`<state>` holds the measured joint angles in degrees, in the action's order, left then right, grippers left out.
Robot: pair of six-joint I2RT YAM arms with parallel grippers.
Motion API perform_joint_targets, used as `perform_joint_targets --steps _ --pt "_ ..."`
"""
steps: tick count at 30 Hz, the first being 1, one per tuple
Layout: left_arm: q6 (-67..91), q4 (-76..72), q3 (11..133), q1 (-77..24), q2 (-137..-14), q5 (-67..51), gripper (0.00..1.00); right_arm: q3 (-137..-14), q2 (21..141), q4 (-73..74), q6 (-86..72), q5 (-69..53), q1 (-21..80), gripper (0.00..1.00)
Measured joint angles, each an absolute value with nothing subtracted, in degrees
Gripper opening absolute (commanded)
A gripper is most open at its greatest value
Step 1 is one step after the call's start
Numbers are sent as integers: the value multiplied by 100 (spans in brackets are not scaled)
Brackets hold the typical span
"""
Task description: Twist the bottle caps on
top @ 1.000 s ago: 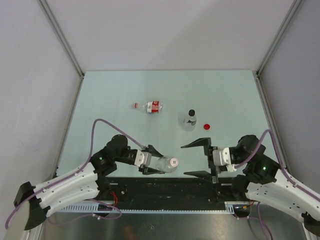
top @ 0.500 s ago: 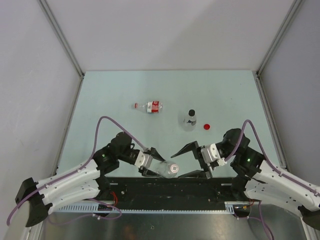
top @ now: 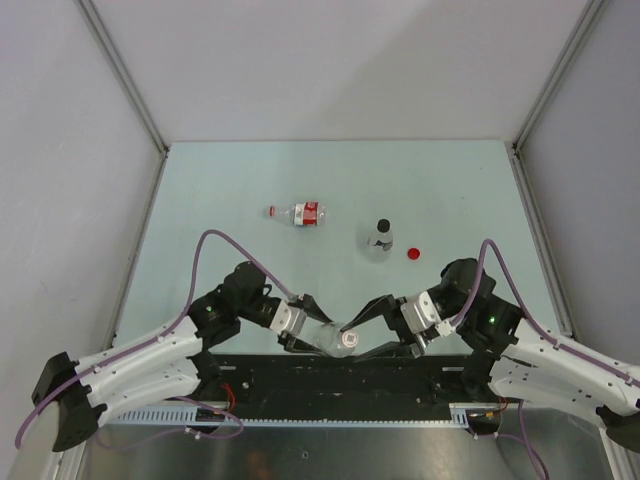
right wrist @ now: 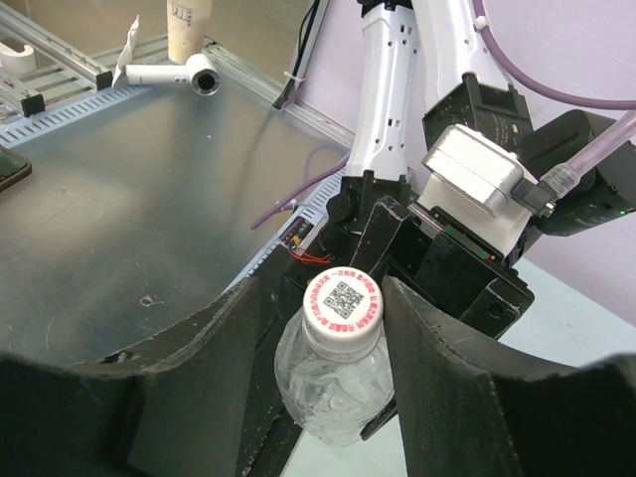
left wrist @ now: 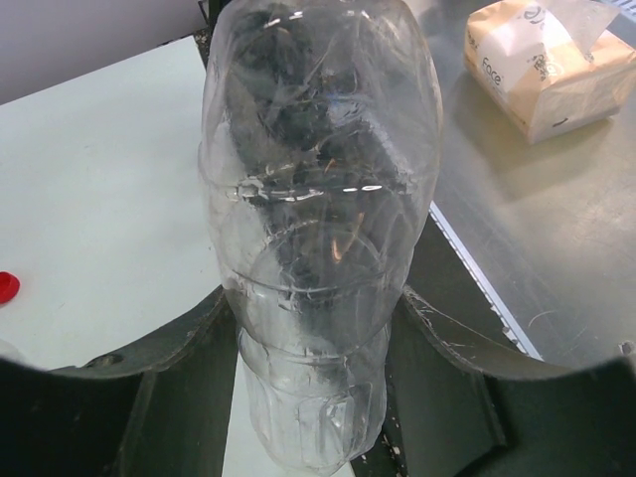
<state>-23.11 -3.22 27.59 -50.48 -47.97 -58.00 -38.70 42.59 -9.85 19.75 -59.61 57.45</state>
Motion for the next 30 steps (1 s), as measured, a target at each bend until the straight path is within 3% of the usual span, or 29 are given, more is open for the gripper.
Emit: perform_joint_targets --steps 7,9,11,13,19,30 --pt "-2362 -279 2762 -5048 -4803 -5918 0 -3870 4324 -1076 2008 -5937 5806 40" --pt "-2364 -276 2764 -5050 -4803 -5933 0 -3870 4329 -1103 2027 -5892 5819 28" --pt "-2362 -261 2766 -5050 -4803 -5946 0 -3870 4333 -1122 2043 -5824 5843 9" --pt "-2357 -235 2770 -5050 -4799 -5966 0 -3870 4344 -1146 2016 -5717 5881 2" --pt "-2104 -150 2777 -5059 -4593 -5566 1 -3883 4399 -1208 1621 -4678 6110 0" --pt "-1269 58 2777 -5057 -3782 -3594 0 -3846 4405 -1653 412 -1922 6504 0"
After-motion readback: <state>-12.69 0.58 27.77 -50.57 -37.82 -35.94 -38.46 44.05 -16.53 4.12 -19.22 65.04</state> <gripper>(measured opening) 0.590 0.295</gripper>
